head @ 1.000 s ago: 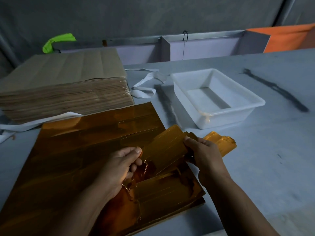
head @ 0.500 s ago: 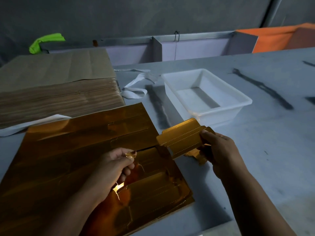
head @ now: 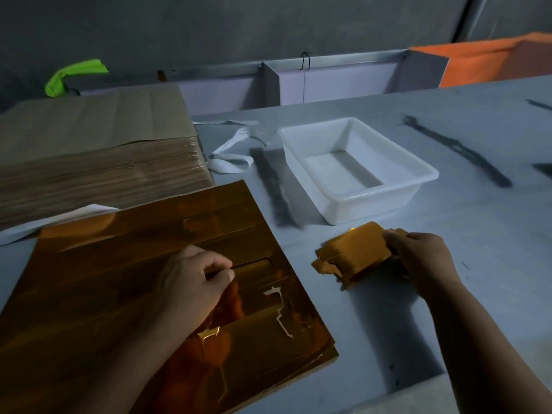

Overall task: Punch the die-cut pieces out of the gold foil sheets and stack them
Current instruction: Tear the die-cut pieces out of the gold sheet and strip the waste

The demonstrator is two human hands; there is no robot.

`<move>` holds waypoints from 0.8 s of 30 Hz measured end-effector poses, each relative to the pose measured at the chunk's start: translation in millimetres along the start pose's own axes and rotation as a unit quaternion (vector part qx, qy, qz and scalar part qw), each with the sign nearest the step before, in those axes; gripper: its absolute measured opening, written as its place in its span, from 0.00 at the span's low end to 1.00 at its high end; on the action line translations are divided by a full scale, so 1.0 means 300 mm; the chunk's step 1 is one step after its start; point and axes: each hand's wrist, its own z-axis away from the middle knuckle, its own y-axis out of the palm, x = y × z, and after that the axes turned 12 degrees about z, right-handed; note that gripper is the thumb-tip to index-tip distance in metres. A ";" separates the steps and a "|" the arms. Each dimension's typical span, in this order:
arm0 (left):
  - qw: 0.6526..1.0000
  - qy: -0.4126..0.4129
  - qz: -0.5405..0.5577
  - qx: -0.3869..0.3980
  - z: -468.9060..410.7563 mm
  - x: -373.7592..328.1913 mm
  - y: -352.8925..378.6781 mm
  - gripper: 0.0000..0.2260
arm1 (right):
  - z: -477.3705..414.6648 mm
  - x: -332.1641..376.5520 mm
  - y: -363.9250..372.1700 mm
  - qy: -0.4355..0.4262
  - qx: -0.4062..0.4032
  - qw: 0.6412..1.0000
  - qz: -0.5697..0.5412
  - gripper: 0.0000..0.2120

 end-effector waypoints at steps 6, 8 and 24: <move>0.994 -0.054 -0.089 0.043 -0.085 0.029 -0.030 0.25 | 0.023 0.017 -0.003 -0.054 -0.032 0.981 0.184 0.21; 0.994 -0.058 -0.081 0.052 -0.106 0.033 -0.035 0.26 | 0.051 0.032 -0.002 -0.063 -0.056 0.975 0.205 0.25; 0.986 0.048 -0.136 0.082 -0.101 0.021 -0.058 0.17 | 0.248 0.167 0.114 -0.140 0.283 0.949 -0.020 0.09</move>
